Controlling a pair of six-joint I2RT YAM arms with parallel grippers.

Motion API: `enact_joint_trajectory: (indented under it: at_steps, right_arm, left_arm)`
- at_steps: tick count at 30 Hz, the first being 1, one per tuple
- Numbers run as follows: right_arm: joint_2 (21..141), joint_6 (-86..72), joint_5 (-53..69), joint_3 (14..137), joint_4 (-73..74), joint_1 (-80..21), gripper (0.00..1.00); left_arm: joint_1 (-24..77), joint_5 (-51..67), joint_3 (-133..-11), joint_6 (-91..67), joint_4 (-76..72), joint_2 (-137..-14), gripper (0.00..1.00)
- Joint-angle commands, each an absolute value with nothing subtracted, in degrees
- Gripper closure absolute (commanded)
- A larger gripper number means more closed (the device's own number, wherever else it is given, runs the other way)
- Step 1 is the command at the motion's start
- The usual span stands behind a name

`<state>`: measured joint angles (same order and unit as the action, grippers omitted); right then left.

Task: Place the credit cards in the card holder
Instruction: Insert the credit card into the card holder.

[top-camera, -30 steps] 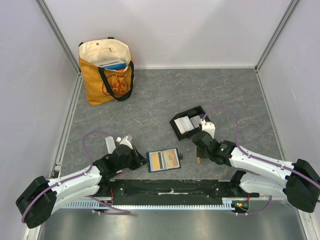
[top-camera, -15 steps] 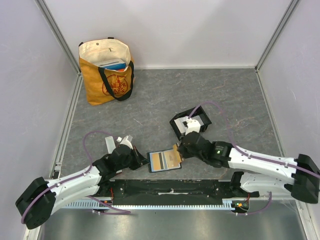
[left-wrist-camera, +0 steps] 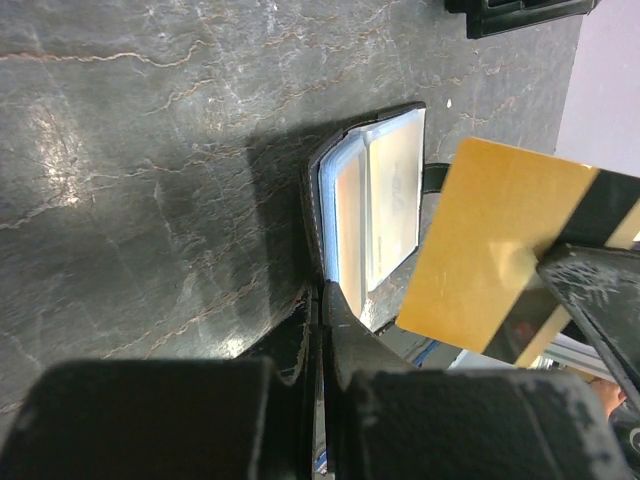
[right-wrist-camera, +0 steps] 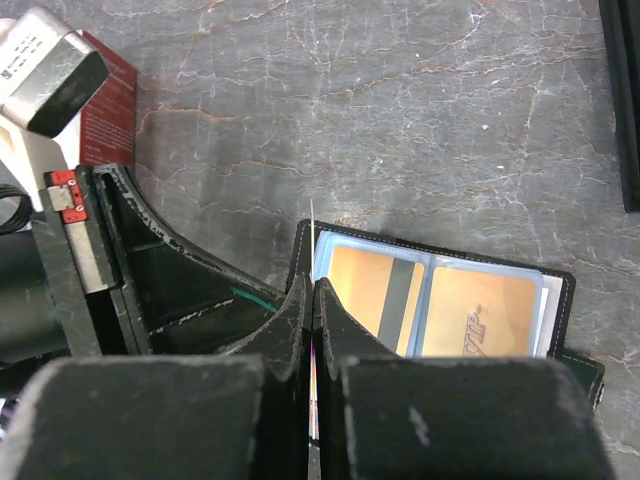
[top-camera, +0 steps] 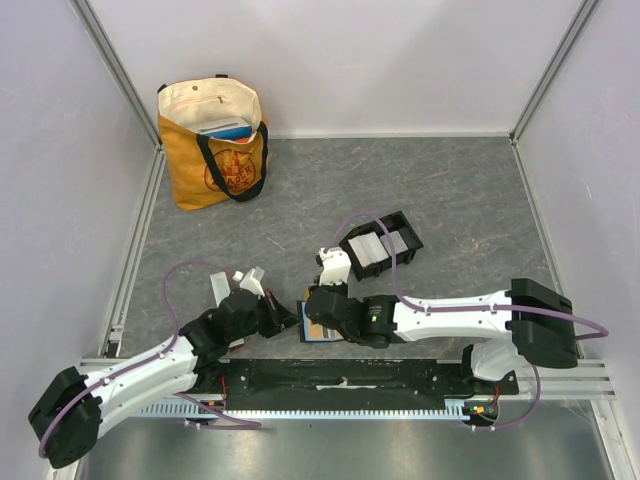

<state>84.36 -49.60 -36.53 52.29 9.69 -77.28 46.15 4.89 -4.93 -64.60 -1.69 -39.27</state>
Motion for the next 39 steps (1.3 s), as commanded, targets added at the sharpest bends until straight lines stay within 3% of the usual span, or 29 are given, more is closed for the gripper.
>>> enact_joint_trajectory:
  at_steps: [1, 20, 39]
  right_arm:
    - [86.57, -50.80, -42.19, 55.02, 5.89, -77.87, 1.00]
    - [91.32, -50.80, -40.87, 56.34, 4.92, -78.05, 1.00]
    - [97.30, -50.19, -49.65, 64.33, 20.21, -81.47, 1.00]
  left_arm:
    - [46.32, 5.54, -6.68, -65.21, -1.14, -38.06, 0.98]
    - [46.32, 5.71, -7.21, -65.22, -0.88, -37.44, 0.98]
    - [46.32, 5.54, -8.09, -64.95, -0.35, -36.56, 0.98]
